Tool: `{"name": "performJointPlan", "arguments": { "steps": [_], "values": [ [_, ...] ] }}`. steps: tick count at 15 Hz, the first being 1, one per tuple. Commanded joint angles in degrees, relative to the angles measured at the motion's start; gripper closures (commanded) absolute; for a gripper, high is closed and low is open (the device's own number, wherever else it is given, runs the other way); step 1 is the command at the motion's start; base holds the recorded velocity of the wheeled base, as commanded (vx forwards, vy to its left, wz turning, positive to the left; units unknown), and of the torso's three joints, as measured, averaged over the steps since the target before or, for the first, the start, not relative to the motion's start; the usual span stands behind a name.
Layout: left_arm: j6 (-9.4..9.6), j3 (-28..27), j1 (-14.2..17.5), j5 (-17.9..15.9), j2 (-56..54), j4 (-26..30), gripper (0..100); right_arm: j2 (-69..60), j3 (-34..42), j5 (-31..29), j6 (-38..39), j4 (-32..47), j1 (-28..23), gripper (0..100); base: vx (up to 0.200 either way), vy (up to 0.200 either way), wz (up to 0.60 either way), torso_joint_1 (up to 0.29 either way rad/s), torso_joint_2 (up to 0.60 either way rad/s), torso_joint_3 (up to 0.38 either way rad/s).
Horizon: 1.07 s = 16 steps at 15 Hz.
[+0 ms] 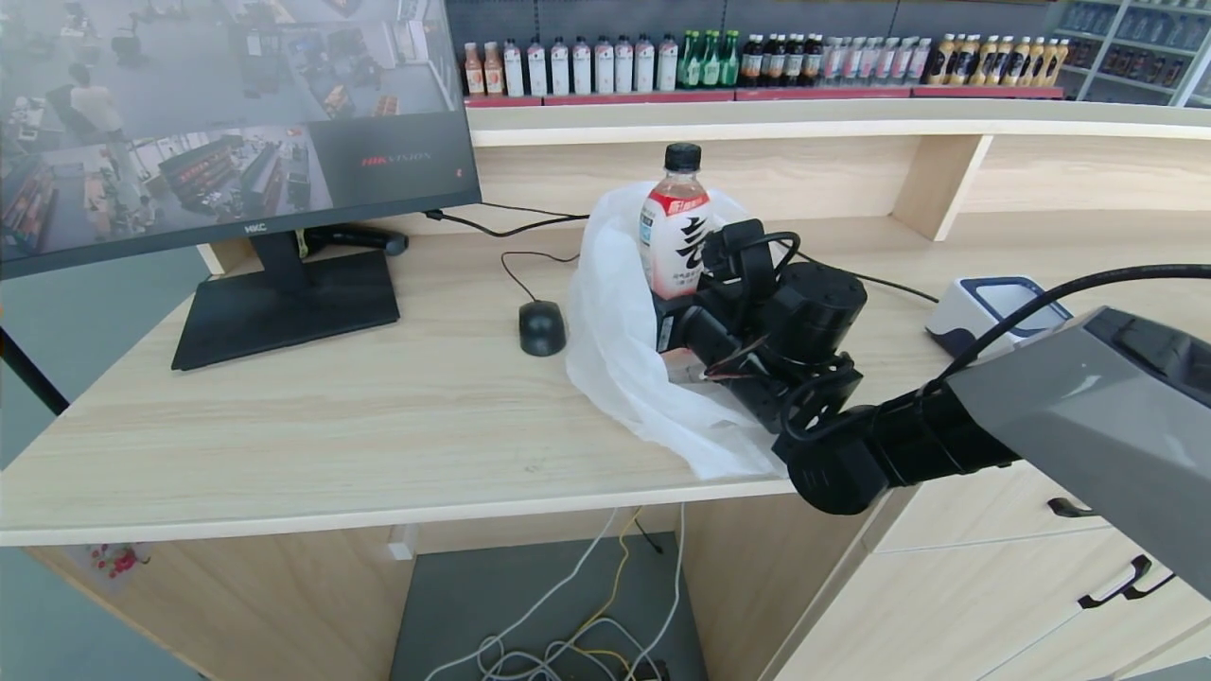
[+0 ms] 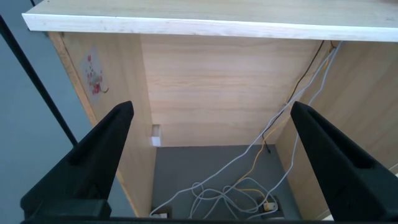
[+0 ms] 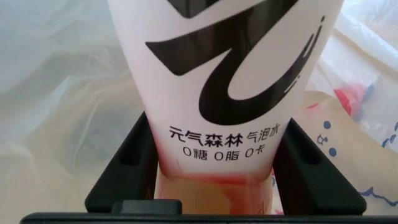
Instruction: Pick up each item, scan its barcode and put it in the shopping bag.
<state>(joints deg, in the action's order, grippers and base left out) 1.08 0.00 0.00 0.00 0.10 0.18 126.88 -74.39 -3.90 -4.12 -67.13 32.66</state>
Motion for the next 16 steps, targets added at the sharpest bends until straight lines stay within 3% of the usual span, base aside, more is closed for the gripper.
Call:
{"name": "performJointPlan", "arguments": {
  "steps": [1,8,9,16],
  "values": [
    [0.06,0.0,0.0,0.0,-0.01,-0.01,0,-0.05,0.03,0.03,-0.01,0.07,0.04,100,0.0,0.0,0.0,0.0,0.0,0.0],
    [-0.03,0.0,0.0,0.0,-0.01,-0.01,0,-0.58,0.12,0.03,-0.01,0.34,0.04,100,0.0,0.0,0.0,0.0,0.0,0.0],
    [-0.03,0.0,0.0,0.0,-0.01,-0.01,0,-0.76,0.12,0.03,-0.01,0.25,0.04,0,0.0,0.0,0.0,0.0,0.0,0.0],
    [0.06,0.0,0.0,0.0,-0.01,-0.01,0,-4.54,3.02,0.03,-0.1,0.16,0.04,0,0.0,0.0,0.0,0.0,0.0,0.0]
  ]
}}
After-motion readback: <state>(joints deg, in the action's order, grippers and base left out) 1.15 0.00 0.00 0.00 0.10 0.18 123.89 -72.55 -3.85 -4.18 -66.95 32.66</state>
